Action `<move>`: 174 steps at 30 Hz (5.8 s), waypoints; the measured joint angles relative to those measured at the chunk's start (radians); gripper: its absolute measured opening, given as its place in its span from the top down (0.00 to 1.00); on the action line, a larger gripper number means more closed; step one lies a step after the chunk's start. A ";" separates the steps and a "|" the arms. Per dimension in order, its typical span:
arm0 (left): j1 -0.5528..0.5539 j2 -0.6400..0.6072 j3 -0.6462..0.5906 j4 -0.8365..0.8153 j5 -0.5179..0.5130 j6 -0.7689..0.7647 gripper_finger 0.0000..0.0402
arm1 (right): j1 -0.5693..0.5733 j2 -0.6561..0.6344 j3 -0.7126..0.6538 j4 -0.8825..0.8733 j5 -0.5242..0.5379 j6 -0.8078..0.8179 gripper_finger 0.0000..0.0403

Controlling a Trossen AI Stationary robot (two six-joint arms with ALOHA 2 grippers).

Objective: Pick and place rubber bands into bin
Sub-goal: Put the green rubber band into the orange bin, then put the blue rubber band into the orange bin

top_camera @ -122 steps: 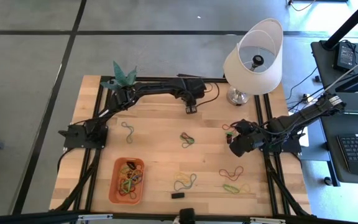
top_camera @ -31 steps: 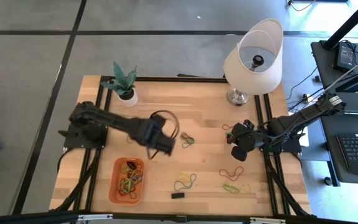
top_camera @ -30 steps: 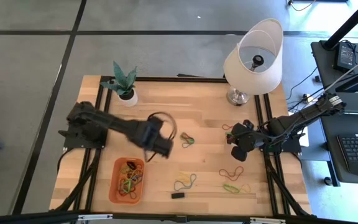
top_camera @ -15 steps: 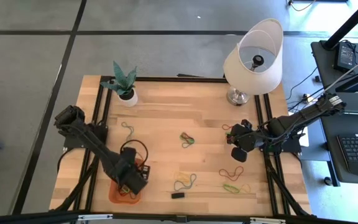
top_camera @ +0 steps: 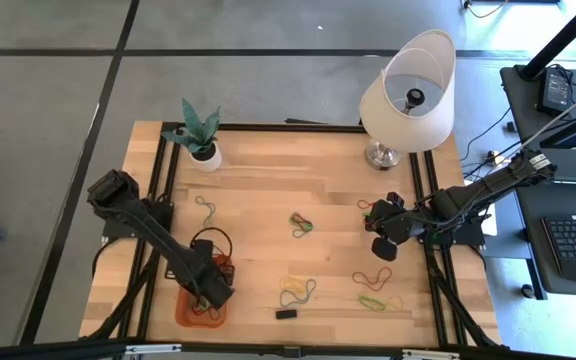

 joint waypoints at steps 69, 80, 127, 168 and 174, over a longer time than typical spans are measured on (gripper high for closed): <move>0.648 -0.203 0.127 0.263 -0.144 1.888 0.99 | 0.459 0.176 0.000 0.159 0.193 0.920 1.00; 0.656 -0.203 0.127 0.276 -0.155 1.688 0.99 | 0.497 -0.110 -0.055 -0.062 0.229 0.777 1.00; 0.703 -0.198 -0.263 -0.024 -0.077 0.686 0.74 | 0.462 -0.565 -0.492 0.396 0.289 0.527 1.00; 0.567 -0.263 -0.075 -0.179 -0.206 0.638 1.00 | 0.377 -0.563 -0.491 0.489 0.300 0.500 1.00; 0.422 -0.264 0.139 -0.376 -0.287 0.458 1.00 | 0.377 -0.563 -0.491 0.489 0.284 0.495 1.00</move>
